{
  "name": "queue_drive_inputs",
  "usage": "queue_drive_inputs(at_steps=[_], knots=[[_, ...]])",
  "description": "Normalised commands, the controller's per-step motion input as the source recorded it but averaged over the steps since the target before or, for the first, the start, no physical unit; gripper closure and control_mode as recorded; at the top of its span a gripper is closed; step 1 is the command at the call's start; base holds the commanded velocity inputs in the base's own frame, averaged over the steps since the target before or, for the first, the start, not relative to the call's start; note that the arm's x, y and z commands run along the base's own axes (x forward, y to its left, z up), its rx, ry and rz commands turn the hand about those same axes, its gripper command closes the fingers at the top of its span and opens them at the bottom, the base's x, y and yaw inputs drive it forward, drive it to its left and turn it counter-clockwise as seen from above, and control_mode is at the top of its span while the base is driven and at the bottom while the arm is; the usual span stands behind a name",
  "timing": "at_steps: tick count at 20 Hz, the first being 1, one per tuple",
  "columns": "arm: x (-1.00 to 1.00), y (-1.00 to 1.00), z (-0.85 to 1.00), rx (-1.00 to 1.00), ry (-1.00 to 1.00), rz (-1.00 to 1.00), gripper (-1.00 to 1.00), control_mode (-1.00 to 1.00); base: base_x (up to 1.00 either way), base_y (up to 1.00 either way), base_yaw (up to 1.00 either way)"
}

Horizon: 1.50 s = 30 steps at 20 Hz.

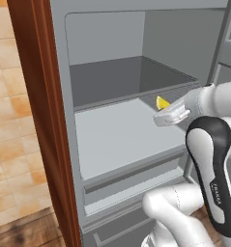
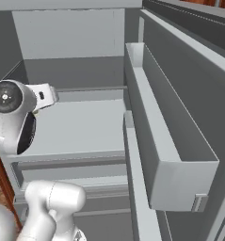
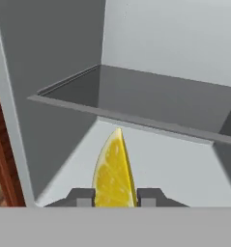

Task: Grab the lemon wedges from the fridge, place them in the blender, close the lid, and turn on the blender to create a marinade.

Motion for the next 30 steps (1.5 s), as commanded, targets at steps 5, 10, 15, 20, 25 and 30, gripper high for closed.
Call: queue_drive_inputs(at_steps=[5,10,15,20,25,30], knots=[[-1.0,0.0,-0.14,0.0,0.0,-0.15,1.0,-1.0,0.0,0.0,0.0],[-0.89,0.0,-0.12,0.0,0.09,-0.12,1.0,-1.0,0.0,0.0,0.0],[-0.03,0.12,-0.17,-0.05,0.15,-0.01,1.0,-1.0,0.0,0.0,0.0],[-0.38,0.01,-0.4,0.0,0.03,0.0,1.0,-1.0,0.0,0.0,0.0],[-0.16,0.0,-0.07,0.0,0.0,-0.01,1.0,1.0,-0.8,0.0,-0.2],[0.0,0.0,0.0,0.0,0.0,0.0,1.0,1.0,-1.0,0.0,-0.41]])
